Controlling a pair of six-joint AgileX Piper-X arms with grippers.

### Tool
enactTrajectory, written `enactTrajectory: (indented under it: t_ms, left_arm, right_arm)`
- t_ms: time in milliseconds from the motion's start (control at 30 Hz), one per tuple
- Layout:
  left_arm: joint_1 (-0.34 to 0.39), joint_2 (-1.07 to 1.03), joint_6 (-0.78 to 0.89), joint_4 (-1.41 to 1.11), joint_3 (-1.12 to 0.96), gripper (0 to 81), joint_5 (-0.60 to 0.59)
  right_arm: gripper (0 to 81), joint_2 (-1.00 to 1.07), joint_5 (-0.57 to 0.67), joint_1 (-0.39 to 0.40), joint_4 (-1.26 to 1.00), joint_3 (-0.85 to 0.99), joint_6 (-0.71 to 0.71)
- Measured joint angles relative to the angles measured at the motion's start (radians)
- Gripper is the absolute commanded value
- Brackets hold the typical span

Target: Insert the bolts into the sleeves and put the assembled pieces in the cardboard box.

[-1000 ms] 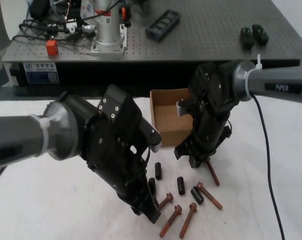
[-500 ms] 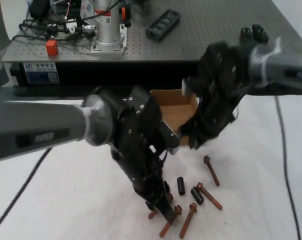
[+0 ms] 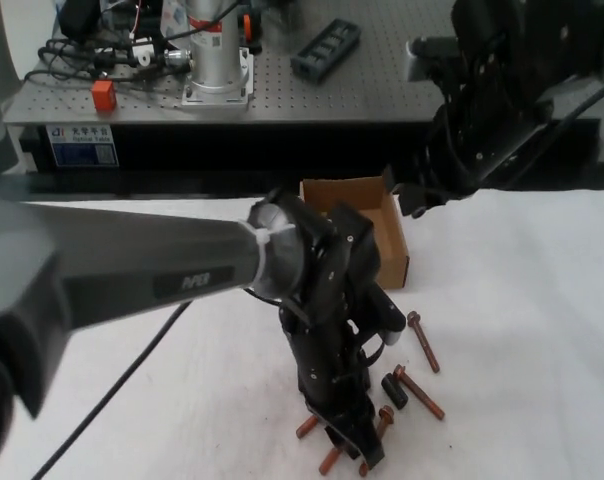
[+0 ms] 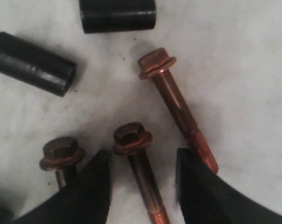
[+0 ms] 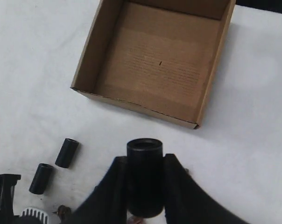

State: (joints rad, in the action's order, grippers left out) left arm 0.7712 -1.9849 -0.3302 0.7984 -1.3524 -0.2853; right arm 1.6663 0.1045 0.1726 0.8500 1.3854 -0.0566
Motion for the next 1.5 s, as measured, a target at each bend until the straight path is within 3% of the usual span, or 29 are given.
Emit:
enactTrajectory:
  t_ms: [100, 233, 300, 500, 733, 900, 1033, 1233, 1500]
  left_arm:
    - [0.001, -0.022, 0.021, 0.024, -0.021, 26.8, 0.017]
    - [0.003, -0.045, 0.053, 0.057, -0.053, 3.7, 0.027]
    - [0.003, -0.047, 0.067, 0.06, -0.06, 0.0, 0.04]
    - [0.003, -0.045, 0.099, 0.067, -0.063, 0.7, 0.042]
    - [-0.047, 0.119, 0.216, 0.037, -0.02, 0.7, -0.027]
    - [-0.165, 0.457, 0.368, -0.291, 0.183, 0.7, -0.153]
    - [-0.216, 0.649, 0.585, -0.681, 0.382, 0.7, -0.317]
    - [-0.216, 0.691, 0.88, -1.052, 0.559, 0.7, -0.424]
    - [-0.216, 0.686, 0.934, -1.106, 0.592, 0.7, -0.446]
  right_arm:
    - [1.8, -0.043, 0.001, -0.003, -0.01, -0.041, 0.0]
    - [1.8, -0.094, 0.001, -0.003, -0.024, -0.112, 0.0]
    - [1.8, -0.126, 0.001, -0.003, -0.032, -0.153, 0.0]
    - [1.8, -0.288, 0.015, -0.005, -0.094, -0.293, 0.009]
    - [1.8, -0.634, 0.146, -0.005, -0.207, -0.55, 0.096]
    - [1.8, -0.715, 0.311, 0.038, -0.267, -0.712, 0.175]
    - [1.8, -0.689, 0.463, 0.178, -0.418, -0.856, 0.323]
    - [1.8, -0.619, 0.485, 0.317, -0.907, -0.934, 0.502]
    - [1.8, -0.605, 0.338, 0.327, -1.123, -0.934, 0.587]
